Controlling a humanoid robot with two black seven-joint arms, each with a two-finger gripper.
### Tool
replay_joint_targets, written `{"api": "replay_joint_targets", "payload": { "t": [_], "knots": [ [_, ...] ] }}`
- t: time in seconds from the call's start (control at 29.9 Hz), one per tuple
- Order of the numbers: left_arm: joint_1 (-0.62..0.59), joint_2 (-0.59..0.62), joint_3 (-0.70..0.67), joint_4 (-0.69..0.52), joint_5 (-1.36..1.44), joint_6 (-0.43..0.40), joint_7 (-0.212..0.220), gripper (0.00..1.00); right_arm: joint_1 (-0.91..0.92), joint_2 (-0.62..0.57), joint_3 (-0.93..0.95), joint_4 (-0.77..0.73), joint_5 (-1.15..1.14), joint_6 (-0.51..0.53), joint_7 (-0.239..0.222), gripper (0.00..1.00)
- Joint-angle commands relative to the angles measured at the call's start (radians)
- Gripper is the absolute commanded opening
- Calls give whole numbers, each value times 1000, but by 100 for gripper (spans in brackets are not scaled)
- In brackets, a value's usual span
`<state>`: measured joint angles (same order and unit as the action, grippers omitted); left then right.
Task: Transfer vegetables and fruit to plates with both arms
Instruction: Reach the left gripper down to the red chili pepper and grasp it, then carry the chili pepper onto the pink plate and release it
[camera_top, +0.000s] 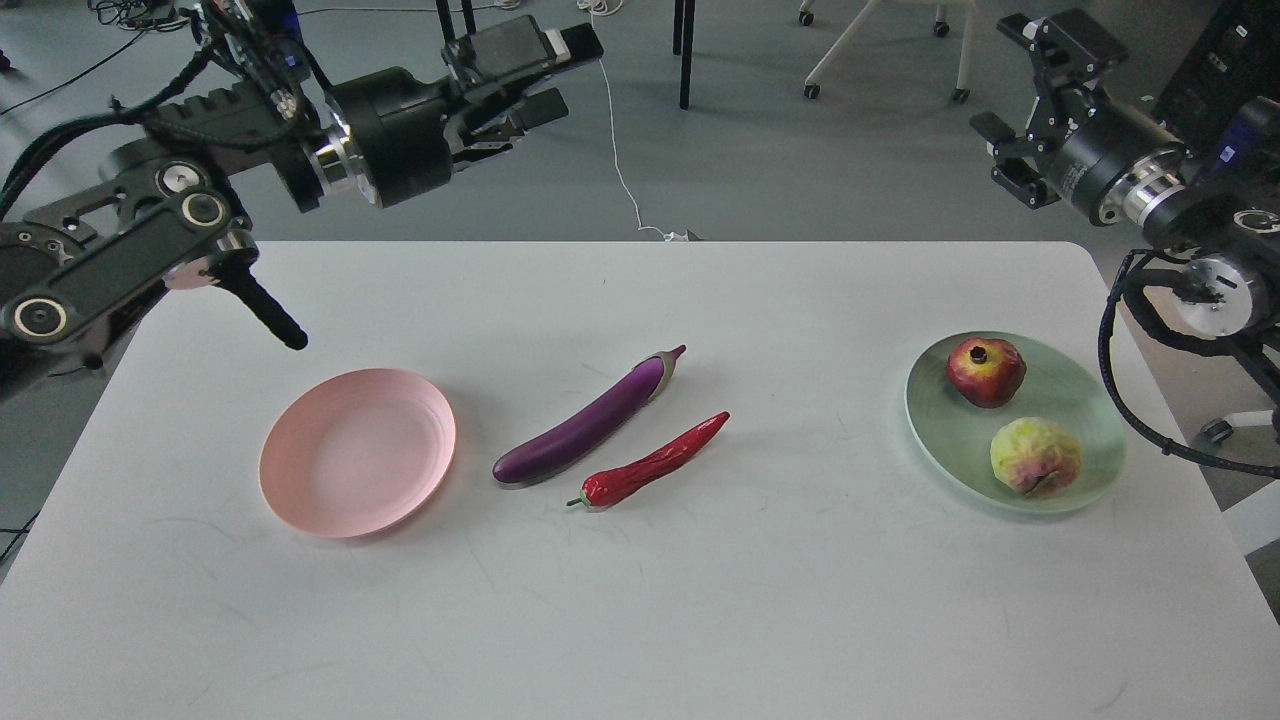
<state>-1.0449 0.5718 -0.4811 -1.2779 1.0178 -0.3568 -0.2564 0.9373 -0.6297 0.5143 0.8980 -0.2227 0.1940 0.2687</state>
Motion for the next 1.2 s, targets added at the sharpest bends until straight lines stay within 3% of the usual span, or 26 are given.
{"api": "replay_joint_targets", "payload": {
  "t": [0.0, 0.13, 0.3, 0.5, 0.74, 0.94, 1.17],
  "knots": [
    [3, -90, 35, -24, 259, -1, -3, 96, -38, 1, 47, -2, 150, 13, 1, 99],
    [6, -157, 110, -24, 483, 2, -6, 96, -126, 1, 110, -42, 347, 77, 33, 99],
    [10, -230, 251, -24, 744, 35, -6, 94, -257, 1, 138, -125, 413, 295, 43, 99],
    [35, -280, 416, 6, 984, 96, -6, 87, -351, 1, 191, -151, 413, 295, 81, 99],
    [131, -291, 435, 112, 1119, 122, -6, 67, -350, 33, 210, -134, 413, 295, 81, 99],
    [146, -276, 437, 166, 1119, 124, -9, 58, -331, 47, 214, -134, 411, 295, 80, 99],
    [161, -271, 435, 181, 1119, 128, -26, 25, -318, 48, 214, -134, 411, 295, 80, 99]
  ]
}}
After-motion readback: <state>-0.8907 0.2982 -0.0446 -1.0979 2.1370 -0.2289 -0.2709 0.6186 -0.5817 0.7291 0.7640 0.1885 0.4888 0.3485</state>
